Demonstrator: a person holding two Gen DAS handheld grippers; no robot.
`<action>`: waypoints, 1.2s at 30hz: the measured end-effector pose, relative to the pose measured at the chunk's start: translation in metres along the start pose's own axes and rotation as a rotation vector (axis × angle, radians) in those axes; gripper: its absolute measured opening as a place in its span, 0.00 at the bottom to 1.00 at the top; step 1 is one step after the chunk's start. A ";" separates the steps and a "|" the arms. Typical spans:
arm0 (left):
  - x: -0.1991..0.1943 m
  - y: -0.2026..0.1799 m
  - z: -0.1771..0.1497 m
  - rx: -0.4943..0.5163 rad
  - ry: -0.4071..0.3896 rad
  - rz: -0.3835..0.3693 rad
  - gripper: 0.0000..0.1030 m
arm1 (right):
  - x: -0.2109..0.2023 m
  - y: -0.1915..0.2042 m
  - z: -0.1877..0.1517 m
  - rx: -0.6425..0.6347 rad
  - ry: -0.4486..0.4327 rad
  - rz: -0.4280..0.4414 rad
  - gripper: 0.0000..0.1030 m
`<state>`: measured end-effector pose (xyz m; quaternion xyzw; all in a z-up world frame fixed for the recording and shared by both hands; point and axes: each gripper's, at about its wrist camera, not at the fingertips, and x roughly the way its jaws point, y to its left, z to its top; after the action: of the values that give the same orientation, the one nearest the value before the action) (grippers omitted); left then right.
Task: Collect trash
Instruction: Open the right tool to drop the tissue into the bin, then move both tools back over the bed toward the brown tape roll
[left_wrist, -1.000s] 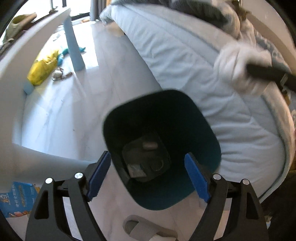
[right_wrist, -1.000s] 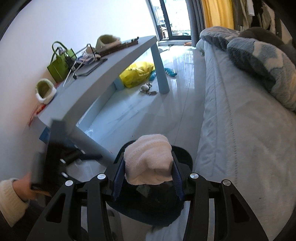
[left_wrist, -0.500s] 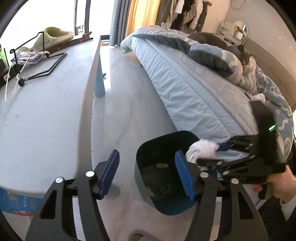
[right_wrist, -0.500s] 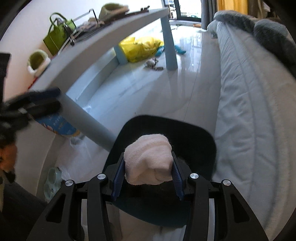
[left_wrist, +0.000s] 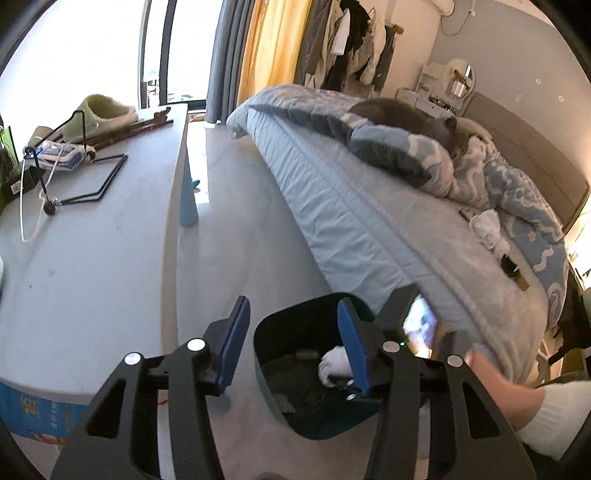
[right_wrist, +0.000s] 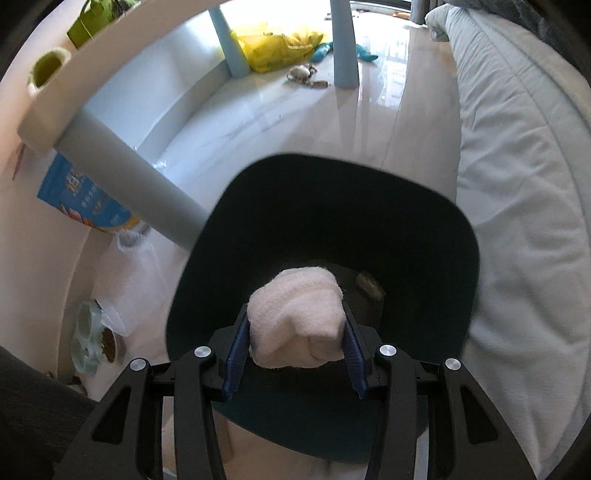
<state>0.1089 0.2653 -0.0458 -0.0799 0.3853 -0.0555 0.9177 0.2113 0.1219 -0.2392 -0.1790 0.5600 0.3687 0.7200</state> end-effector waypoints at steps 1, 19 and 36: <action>-0.003 -0.003 0.003 0.001 -0.009 -0.008 0.49 | 0.003 0.000 -0.002 -0.003 0.009 -0.006 0.46; -0.034 -0.035 0.036 0.025 -0.118 -0.015 0.49 | -0.009 0.013 -0.017 -0.126 0.003 -0.090 0.65; -0.021 -0.094 0.057 0.055 -0.140 -0.041 0.61 | -0.129 0.005 -0.029 -0.178 -0.266 0.021 0.68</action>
<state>0.1311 0.1828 0.0256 -0.0660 0.3166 -0.0794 0.9429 0.1752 0.0636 -0.1266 -0.1857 0.4266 0.4449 0.7652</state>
